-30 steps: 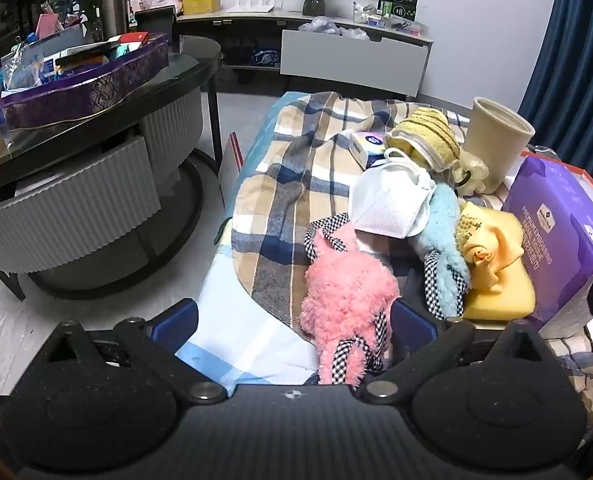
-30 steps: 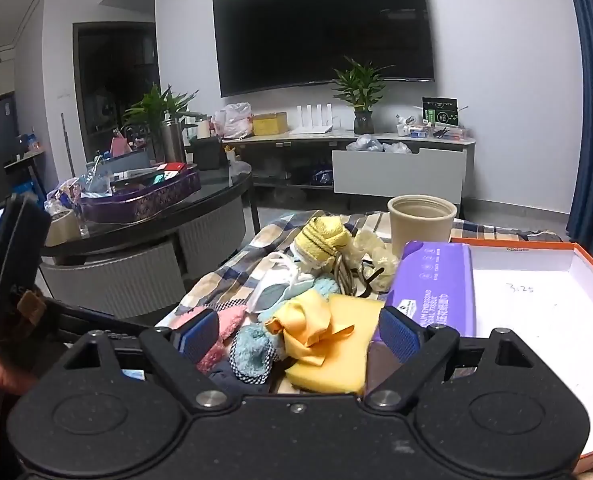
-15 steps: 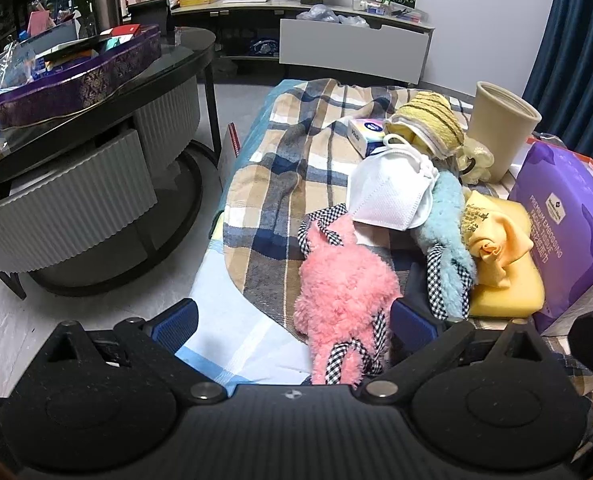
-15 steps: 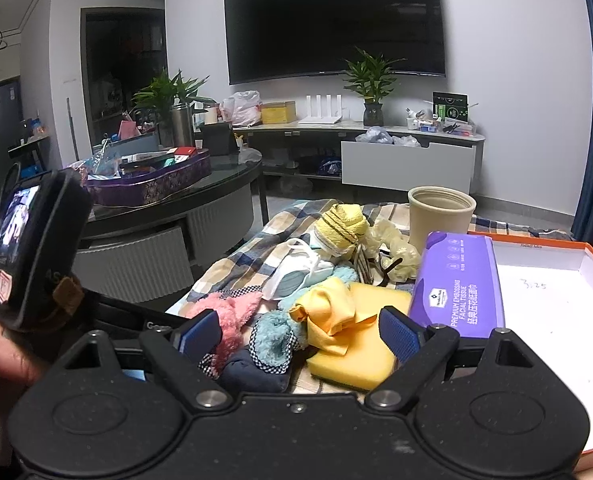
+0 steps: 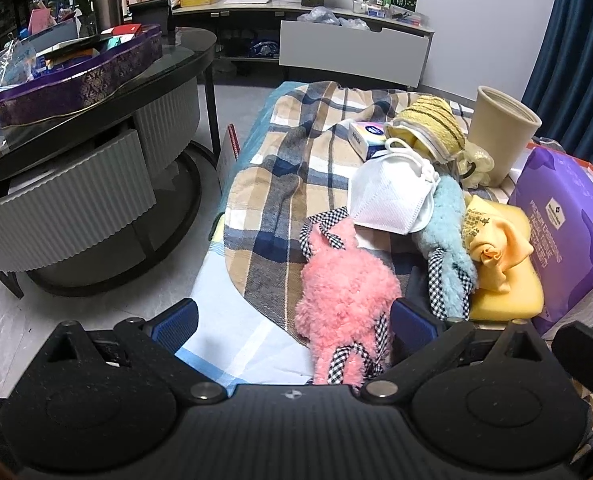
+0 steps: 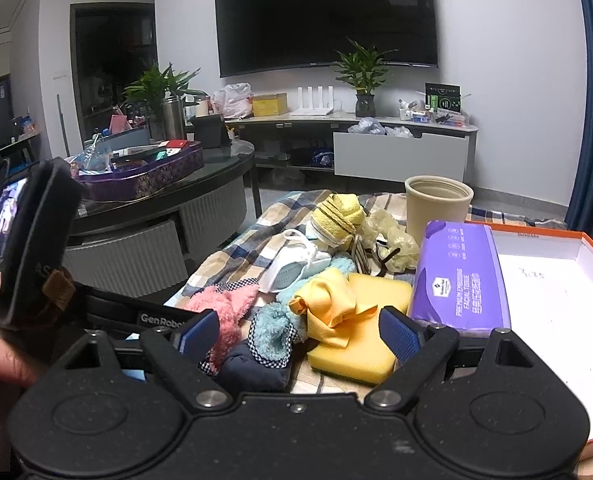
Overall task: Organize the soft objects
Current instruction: 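Move the left gripper to the pink plush while the right gripper approaches the yellow cloth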
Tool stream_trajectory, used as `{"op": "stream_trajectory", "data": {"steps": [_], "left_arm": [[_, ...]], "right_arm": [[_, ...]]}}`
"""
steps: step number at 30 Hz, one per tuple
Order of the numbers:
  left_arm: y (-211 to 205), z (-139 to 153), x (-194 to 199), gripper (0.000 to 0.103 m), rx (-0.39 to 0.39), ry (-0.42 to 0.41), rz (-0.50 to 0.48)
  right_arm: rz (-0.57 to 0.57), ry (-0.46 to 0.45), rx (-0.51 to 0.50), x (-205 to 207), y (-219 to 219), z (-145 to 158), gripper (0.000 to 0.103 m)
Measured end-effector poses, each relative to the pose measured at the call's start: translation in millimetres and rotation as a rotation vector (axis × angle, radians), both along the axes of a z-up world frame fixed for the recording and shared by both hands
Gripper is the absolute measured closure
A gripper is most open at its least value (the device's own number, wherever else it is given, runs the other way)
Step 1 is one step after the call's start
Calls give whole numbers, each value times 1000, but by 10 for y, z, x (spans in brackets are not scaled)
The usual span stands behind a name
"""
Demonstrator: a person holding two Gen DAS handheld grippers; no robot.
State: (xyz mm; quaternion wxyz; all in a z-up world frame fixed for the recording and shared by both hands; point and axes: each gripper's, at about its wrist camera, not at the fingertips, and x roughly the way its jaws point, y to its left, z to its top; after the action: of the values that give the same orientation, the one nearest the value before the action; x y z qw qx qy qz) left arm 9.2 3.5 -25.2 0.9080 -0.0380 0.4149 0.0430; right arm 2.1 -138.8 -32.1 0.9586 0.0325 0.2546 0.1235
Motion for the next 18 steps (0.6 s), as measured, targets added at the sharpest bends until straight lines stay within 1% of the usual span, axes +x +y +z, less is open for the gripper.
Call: {"op": "stream_trajectory", "data": {"steps": [12,18], "left_arm": [[-14,-11,16,0,2,0,-6],[-12,-20,18,0,2,5,-10]], "right_arm": [[-21,19,6,13,-35,-26,1],[-13,25,5,9,-26,-38,1]]}}
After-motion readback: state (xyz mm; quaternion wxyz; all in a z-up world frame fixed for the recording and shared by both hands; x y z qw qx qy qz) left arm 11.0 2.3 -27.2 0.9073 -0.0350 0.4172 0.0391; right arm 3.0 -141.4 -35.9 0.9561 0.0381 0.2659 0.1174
